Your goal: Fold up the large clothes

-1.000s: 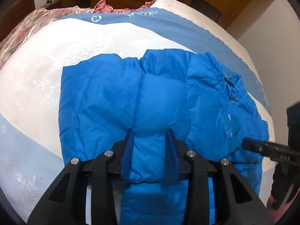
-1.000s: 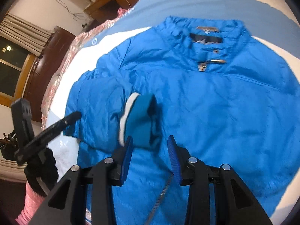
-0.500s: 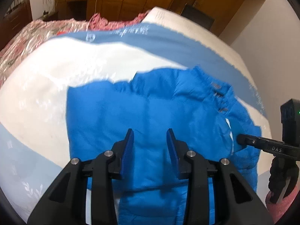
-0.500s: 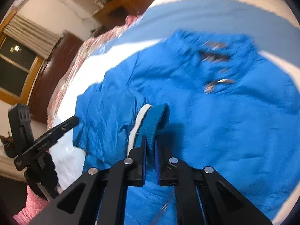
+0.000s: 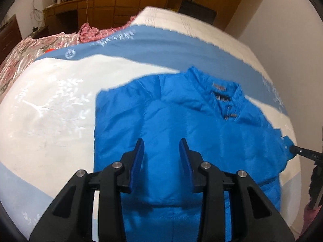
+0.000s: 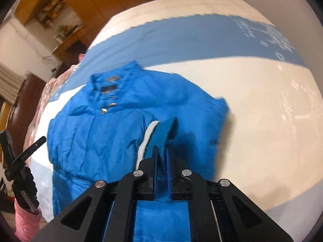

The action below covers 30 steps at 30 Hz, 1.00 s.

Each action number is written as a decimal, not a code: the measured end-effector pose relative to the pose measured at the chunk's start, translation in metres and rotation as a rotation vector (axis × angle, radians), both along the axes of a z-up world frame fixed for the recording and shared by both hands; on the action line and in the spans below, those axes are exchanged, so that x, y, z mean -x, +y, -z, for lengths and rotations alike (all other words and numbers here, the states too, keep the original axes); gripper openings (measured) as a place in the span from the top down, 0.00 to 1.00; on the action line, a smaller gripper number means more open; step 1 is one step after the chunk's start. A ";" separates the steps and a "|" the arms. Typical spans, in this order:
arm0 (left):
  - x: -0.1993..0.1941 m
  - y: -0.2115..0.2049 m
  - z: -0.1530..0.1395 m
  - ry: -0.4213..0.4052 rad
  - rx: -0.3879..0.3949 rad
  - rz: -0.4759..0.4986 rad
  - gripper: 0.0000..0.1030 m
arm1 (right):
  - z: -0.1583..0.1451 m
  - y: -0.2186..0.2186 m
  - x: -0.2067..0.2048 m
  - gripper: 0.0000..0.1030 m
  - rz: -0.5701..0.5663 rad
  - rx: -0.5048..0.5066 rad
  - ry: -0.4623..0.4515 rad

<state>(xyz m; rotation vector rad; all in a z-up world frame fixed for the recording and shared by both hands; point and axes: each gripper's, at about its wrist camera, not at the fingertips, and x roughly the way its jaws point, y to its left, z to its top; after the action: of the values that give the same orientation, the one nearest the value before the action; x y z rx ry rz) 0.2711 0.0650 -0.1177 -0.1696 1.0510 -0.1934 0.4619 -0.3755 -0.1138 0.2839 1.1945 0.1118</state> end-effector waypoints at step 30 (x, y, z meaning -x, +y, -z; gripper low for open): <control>0.014 -0.070 0.056 0.065 -0.054 0.149 0.65 | 0.069 0.092 0.012 0.92 -0.108 0.061 0.078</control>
<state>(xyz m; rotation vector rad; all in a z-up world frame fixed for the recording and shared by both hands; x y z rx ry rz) 0.2570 -0.0050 -0.1741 -0.0493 1.1337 -0.2959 0.4499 -0.2833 -0.1826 0.1719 1.2880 0.1591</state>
